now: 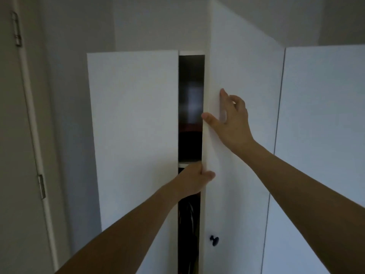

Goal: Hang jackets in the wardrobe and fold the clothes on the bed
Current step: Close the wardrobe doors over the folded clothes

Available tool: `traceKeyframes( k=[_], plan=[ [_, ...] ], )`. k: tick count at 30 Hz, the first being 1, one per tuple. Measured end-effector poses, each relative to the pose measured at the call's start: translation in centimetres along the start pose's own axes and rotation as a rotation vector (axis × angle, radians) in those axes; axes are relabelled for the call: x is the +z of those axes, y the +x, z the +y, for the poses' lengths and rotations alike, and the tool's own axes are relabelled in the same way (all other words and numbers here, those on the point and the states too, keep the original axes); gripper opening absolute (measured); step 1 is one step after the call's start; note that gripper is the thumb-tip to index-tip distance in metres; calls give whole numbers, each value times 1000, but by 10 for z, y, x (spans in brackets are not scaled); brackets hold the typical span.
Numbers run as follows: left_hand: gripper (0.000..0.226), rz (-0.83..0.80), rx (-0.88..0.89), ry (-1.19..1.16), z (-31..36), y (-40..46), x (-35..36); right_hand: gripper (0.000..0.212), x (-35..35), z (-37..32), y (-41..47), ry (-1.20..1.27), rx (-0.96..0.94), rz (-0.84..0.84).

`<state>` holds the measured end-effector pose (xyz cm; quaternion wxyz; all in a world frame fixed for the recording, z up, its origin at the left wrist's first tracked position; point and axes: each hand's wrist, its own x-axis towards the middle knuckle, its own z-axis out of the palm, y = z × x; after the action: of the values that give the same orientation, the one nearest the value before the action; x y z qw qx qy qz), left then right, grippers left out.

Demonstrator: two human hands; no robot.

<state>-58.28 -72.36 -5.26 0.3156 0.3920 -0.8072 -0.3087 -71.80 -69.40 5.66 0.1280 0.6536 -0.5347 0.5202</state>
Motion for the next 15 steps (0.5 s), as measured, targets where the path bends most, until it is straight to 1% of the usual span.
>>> traceKeyframes(
  k=[3, 5, 6, 8, 10, 11, 13, 15],
  plan=[
    [44, 107, 26, 75, -27, 15, -23, 64, 38, 11, 8, 27, -30, -18],
    [61, 162, 59, 119, -44, 23, -36, 61, 66, 26, 5, -30, -67, -57],
    [73, 184, 76, 206, -53, 28, -41, 64, 79, 35, 3, -74, -73, -102],
    [93, 282, 136, 503, -69, 41, -51, 80, 103, 50, -3, -203, -65, -225],
    [106, 405, 209, 842, -80, 58, -64, 100, 120, 63, -7, -369, -50, -317],
    [111, 423, 235, 975, -83, 68, -71, 108, 127, 69, -8, -442, -43, -343],
    [119, 400, 260, 1100, -88, 88, -85, 122, 138, 78, -8, -571, -47, -370],
    [125, 385, 260, 1130, -92, 104, -94, 128, 147, 86, -6, -685, -52, -377]
  ],
)
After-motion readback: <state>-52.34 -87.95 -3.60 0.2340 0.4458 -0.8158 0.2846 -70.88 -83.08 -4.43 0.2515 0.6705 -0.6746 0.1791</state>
